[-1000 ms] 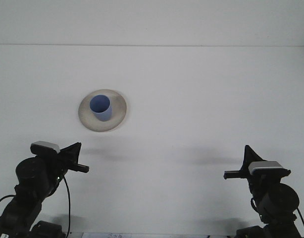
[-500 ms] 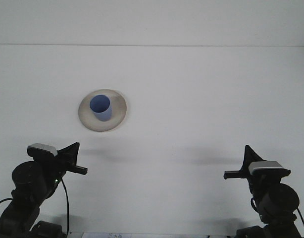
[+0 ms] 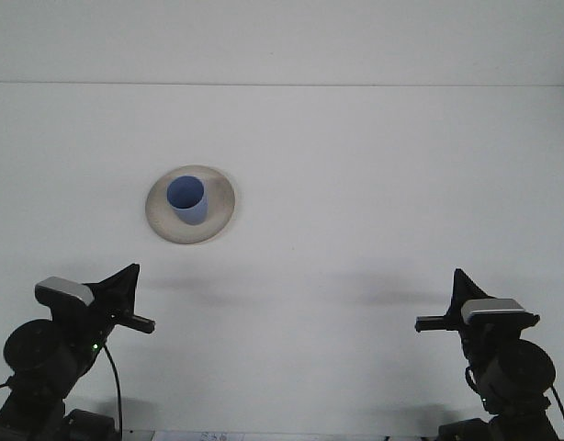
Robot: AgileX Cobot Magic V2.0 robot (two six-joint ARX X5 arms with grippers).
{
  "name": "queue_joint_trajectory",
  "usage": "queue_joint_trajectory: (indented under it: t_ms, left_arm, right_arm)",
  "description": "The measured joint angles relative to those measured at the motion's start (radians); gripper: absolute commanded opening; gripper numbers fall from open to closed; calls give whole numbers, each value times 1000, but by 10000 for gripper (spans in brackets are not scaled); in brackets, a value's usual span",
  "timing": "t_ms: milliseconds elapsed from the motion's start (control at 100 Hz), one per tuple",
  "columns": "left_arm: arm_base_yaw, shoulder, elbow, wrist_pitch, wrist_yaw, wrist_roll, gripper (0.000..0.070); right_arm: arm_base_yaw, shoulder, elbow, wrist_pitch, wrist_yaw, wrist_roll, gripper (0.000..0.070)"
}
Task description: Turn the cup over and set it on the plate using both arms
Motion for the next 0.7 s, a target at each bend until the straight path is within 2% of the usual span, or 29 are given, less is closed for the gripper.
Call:
queue_joint_trajectory:
  t_ms: [150, 270, 370, 480, 700]
  left_arm:
    - [0, -110, -176, 248, 0, 73, 12]
    - [0, -215, -355, 390, -6, 104, 12]
    - [6, -309, -470, 405, -45, 114, 12]
    - [23, -396, -560, 399, -52, 118, 12]
    - [66, -397, -561, 386, -56, 121, 12]
  right_arm:
    - [0, 0, 0, 0, 0, 0, 0]
    - [0, 0, 0, 0, 0, 0, 0]
    - [0, 0, 0, 0, 0, 0, 0]
    - [0, 0, 0, 0, 0, 0, 0]
    - [0, 0, 0, 0, 0, 0, 0]
